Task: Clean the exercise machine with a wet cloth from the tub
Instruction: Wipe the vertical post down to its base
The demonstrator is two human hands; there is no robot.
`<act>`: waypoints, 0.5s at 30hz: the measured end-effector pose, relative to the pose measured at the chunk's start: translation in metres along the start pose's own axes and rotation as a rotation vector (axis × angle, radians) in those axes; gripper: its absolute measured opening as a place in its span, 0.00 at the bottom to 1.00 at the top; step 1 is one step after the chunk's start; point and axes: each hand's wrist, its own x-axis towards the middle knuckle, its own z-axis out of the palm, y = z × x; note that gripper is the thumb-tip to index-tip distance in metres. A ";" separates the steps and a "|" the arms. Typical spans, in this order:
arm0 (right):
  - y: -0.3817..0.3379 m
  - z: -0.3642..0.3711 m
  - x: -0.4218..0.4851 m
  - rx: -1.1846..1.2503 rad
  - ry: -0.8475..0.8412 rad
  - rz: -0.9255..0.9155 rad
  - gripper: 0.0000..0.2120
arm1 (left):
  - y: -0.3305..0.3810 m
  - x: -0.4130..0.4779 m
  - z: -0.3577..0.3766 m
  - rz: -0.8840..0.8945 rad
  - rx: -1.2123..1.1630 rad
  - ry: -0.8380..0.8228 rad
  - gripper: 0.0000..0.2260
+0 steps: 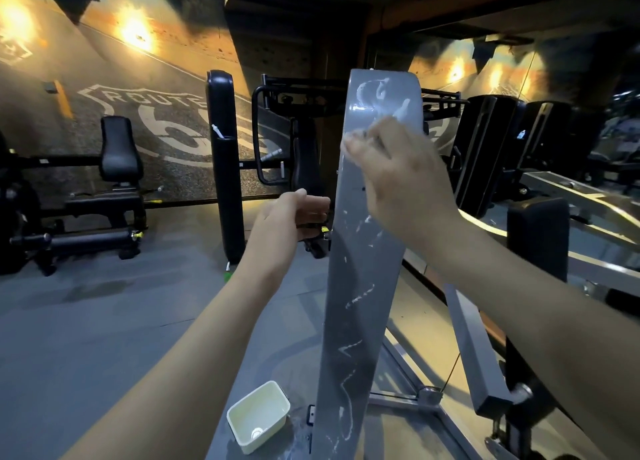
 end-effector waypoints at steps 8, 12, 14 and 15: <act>0.009 -0.004 0.030 -0.034 0.001 0.040 0.17 | 0.001 -0.004 0.004 0.041 -0.058 -0.109 0.20; -0.005 0.005 -0.012 -0.021 0.000 -0.026 0.20 | -0.004 -0.003 -0.001 0.012 -0.085 -0.110 0.21; -0.015 0.007 -0.049 -0.010 -0.022 -0.134 0.18 | -0.009 -0.003 -0.004 0.011 -0.054 -0.098 0.21; -0.020 0.007 -0.062 -0.012 -0.041 -0.199 0.16 | -0.012 -0.004 -0.005 0.012 -0.033 -0.086 0.21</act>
